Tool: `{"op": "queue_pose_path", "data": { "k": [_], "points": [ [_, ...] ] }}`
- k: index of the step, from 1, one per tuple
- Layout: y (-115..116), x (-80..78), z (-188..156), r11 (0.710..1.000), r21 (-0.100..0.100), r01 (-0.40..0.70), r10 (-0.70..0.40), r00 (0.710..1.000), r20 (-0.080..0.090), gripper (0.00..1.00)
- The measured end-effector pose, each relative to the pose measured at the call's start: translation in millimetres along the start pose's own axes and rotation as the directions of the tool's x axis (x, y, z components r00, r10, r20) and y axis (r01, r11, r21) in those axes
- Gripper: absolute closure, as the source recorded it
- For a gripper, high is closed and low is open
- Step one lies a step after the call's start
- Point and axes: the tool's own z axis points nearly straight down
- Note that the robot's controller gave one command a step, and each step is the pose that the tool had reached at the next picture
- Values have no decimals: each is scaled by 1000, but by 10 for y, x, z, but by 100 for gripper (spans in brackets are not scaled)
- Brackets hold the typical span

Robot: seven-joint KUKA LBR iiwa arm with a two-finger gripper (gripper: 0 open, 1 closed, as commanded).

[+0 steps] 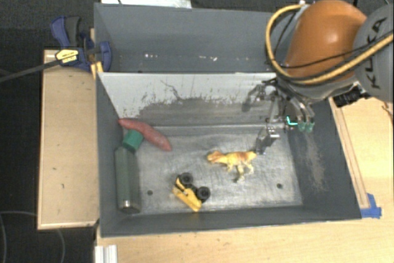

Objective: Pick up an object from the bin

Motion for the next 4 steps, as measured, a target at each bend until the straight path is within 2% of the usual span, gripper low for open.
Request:
{"op": "queue_pose_path", "data": {
  "k": [1, 2, 3, 4],
  "points": [
    [1, -16, -41, 1000, 0, 0, 0, 1000, 8, 0],
    [215, 159, 673, 997, -2, -75, 75, 997, 11, 0],
    [291, 242, 1099, 995, -1, -103, 103, 995, 1, 0],
    [307, 172, 1109, 992, -2, -125, 125, 992, 9, 0]
  ]
}}
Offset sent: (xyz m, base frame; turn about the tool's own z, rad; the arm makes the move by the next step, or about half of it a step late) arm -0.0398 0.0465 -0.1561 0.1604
